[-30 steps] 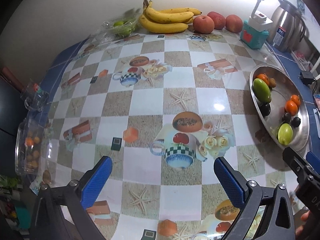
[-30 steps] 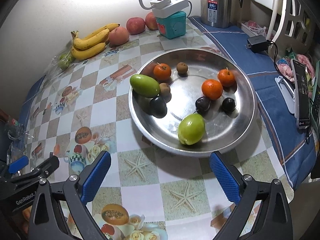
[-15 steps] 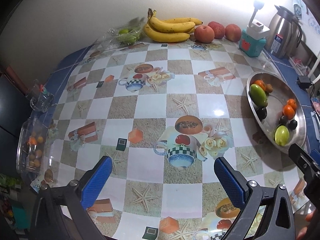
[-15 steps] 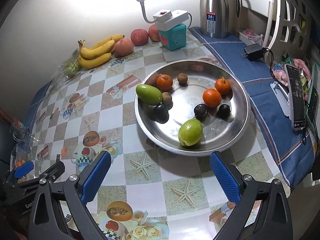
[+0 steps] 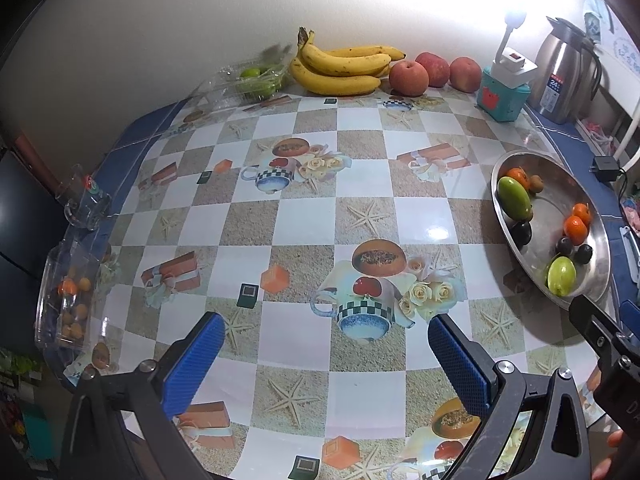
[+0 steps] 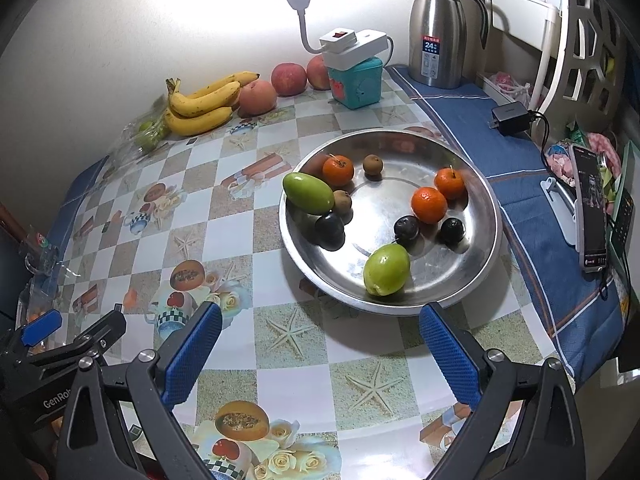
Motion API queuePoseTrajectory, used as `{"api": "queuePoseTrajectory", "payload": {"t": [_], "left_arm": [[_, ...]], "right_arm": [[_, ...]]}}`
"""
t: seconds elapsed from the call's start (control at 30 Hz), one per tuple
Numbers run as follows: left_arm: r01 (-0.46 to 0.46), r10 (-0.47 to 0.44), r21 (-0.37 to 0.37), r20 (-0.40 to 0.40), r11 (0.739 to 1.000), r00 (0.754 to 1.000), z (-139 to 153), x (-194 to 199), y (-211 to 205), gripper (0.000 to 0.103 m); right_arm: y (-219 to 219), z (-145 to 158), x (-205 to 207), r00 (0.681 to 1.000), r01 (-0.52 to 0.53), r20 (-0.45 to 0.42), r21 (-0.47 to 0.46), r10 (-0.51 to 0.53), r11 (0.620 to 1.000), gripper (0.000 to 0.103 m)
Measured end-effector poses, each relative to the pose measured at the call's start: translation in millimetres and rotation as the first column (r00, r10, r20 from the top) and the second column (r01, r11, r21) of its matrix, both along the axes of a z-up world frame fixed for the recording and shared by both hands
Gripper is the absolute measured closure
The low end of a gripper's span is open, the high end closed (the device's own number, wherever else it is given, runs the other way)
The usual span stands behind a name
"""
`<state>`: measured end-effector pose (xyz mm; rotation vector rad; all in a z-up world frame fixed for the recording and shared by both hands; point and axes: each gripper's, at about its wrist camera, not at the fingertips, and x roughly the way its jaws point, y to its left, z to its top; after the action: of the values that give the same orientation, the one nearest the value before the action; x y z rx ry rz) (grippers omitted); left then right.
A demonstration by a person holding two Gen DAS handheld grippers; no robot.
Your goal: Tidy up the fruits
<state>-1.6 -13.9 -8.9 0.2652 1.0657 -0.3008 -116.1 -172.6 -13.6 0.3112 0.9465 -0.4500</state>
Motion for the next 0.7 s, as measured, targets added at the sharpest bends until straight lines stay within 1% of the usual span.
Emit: {"api": "queuePoseTrajectory", "payload": {"t": [0.5,0.7], "left_arm": [[-0.037,0.037,-0.001,0.015,0.999,0.999,3.2,1.9,5.0,0.000],[-0.043,0.042,0.011,0.023,0.999,0.999,3.5,1.7,4.8,0.000]], "right_arm": [[1.3,-1.2,0.7,1.000,-0.006,-0.006,-0.002,0.006,1.000,0.004],[0.6,-1.5,0.6,1.000,-0.007,-0.007,-0.002,0.007,1.000,0.004]]}}
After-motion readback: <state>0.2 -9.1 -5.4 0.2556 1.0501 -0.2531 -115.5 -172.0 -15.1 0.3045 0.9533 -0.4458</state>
